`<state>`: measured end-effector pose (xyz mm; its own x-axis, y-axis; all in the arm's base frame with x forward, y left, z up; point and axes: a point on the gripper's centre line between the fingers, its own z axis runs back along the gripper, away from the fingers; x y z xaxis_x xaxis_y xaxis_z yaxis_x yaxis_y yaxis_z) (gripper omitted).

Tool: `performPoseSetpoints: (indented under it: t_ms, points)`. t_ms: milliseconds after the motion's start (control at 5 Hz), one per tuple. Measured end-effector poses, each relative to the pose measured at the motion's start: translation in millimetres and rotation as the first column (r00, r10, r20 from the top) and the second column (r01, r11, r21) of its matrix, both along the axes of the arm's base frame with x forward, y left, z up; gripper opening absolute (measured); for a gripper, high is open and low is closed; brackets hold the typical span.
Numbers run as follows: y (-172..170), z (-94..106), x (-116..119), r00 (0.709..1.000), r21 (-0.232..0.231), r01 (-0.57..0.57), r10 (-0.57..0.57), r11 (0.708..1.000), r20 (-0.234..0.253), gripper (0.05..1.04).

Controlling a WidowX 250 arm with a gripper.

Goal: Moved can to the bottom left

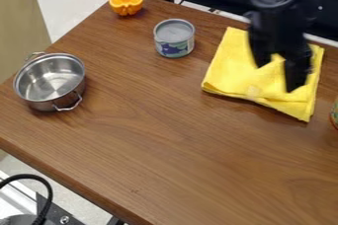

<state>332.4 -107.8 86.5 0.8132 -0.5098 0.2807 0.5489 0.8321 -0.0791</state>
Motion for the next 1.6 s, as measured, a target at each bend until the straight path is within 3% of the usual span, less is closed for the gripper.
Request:
performPoseSetpoints:
  t_ms: [200, 400, 600, 800, 1000, 1200, 1600]
  points:
    - [-29.2, 12.7, 17.6, 0.997, -0.08, 0.072, -0.069, 0.994, 0.032, 0.995]
    - [-47.6, 16.0, 31.4, 0.996, -0.107, 0.01, -0.001, 0.994, 0.091, 0.995]
    - [-71.3, 15.7, 40.1, 0.986, -0.129, 0.023, -0.002, 0.991, 0.168, 0.995]
    - [-88.0, 21.5, 49.8, 0.964, -0.201, -0.057, 0.106, 0.978, 0.244, 0.995]
    - [-98.6, 13.3, 52.5, 0.956, -0.236, -0.115, 0.172, 0.965, 0.237, 0.995]
    - [-105.9, 4.1, 58.4, 0.941, -0.25, -0.162, 0.225, 0.955, 0.252, 0.995]
    - [-111.4, -8.0, 71.9, 0.913, -0.216, -0.22, 0.279, 0.951, 0.299, 0.995]
